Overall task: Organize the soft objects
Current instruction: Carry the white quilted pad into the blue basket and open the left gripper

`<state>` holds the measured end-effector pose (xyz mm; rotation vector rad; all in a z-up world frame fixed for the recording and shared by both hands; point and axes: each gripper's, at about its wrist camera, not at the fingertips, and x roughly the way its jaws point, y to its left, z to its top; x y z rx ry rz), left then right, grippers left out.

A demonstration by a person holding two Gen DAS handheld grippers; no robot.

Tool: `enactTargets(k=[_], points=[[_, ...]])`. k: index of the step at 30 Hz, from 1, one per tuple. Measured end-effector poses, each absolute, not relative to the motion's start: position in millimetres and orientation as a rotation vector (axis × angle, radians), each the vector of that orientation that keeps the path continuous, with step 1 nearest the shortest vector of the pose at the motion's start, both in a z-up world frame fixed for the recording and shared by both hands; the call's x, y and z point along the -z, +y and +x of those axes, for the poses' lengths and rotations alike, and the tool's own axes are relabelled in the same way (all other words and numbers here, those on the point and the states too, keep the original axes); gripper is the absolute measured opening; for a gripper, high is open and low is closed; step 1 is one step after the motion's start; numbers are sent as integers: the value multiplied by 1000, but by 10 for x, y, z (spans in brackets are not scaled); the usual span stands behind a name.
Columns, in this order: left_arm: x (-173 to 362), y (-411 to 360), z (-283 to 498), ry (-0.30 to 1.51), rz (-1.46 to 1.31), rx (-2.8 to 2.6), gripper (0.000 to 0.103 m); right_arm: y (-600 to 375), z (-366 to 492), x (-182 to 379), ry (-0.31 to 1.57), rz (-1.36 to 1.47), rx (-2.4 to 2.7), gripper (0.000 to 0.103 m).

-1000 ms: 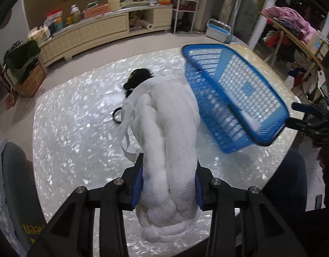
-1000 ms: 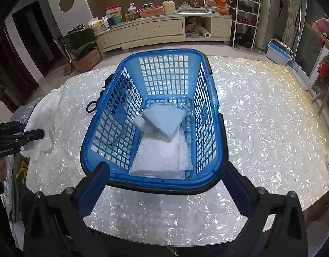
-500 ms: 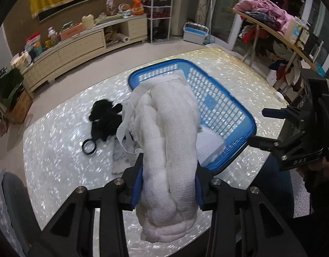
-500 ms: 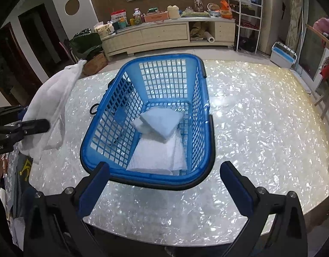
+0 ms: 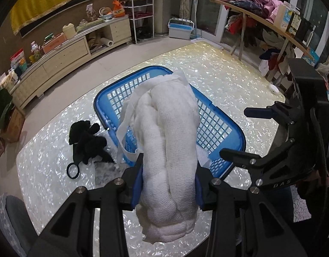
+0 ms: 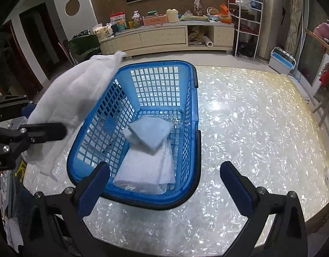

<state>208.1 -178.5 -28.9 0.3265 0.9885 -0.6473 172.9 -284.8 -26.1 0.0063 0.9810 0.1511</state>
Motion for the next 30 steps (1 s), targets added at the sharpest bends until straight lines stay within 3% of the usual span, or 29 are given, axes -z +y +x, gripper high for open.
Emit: enactTargets(k=[30], points=[[1050, -2480, 2838, 1104, 473, 648, 37, -3020, 1989, 488, 1028, 50, -115, 103]])
